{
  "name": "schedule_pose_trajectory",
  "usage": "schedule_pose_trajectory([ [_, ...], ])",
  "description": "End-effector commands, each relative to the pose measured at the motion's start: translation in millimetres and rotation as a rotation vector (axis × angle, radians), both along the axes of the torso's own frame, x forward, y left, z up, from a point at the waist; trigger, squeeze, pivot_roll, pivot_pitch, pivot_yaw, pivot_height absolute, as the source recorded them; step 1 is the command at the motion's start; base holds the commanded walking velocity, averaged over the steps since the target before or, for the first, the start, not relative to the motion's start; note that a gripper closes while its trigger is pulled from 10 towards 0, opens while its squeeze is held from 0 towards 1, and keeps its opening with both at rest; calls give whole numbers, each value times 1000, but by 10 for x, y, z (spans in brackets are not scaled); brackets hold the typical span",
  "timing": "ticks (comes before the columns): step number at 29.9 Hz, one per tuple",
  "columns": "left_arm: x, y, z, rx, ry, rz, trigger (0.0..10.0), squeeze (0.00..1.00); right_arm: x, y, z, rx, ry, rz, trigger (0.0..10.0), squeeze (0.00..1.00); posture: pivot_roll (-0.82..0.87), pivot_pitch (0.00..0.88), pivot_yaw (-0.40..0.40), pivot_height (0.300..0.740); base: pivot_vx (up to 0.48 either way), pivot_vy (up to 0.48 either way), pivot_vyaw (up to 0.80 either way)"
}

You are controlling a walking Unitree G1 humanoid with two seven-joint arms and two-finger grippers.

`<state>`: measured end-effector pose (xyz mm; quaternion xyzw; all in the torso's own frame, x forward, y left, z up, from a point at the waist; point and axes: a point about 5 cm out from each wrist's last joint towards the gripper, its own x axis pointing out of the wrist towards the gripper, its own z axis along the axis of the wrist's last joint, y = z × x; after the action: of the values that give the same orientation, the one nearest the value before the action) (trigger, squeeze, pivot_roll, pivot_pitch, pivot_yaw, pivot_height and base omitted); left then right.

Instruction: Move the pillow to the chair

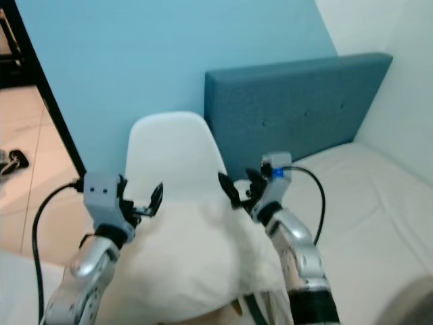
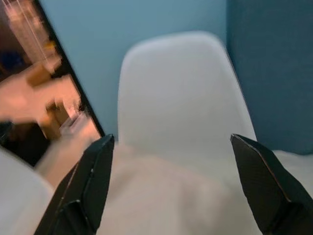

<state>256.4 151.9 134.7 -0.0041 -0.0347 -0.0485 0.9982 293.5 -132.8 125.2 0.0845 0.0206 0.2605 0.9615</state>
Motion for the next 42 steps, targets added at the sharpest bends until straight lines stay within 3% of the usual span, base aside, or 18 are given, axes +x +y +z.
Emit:
schedule_pose_trajectory([
  [1, -20, -7, 9, 3, 3, 1, 10000, 0, -20, 27, 73, -28, -40, 10, 10000, 0, -61, 0, -79, 740, 0, 0, 0],
  [5, -73, 58, -16, -44, 12, 74, 10000, 0, 18, -27, 40, -40, -21, -47, 10000, 0, -54, 0, -88, 740, 0, 0, 0],
  [11, -4, 32, -12, -18, 8, 52, 10000, 0, 138, 9, 35, 12, 19, -60, 10000, 0, -44, 0, -100, 740, 0, 0, -655],
  [21, 73, 22, -1, -24, 13, 27, 10000, 0, 100, -23, 52, -9, 33, -87, 10000, 0, -50, 0, -104, 740, 0, 0, -788],
  [27, 64, 4, -1, -41, 17, 29, 10000, 0, 197, -250, 49, -146, 39, -284, 10000, 0, -49, 0, -116, 740, 0, 0, -788],
  [42, 73, 9, -14, -48, 19, 28, 10000, 0, 215, -381, -7, -165, 73, -358, 10000, 0, -53, 0, -120, 740, 0, 0, -788],
])
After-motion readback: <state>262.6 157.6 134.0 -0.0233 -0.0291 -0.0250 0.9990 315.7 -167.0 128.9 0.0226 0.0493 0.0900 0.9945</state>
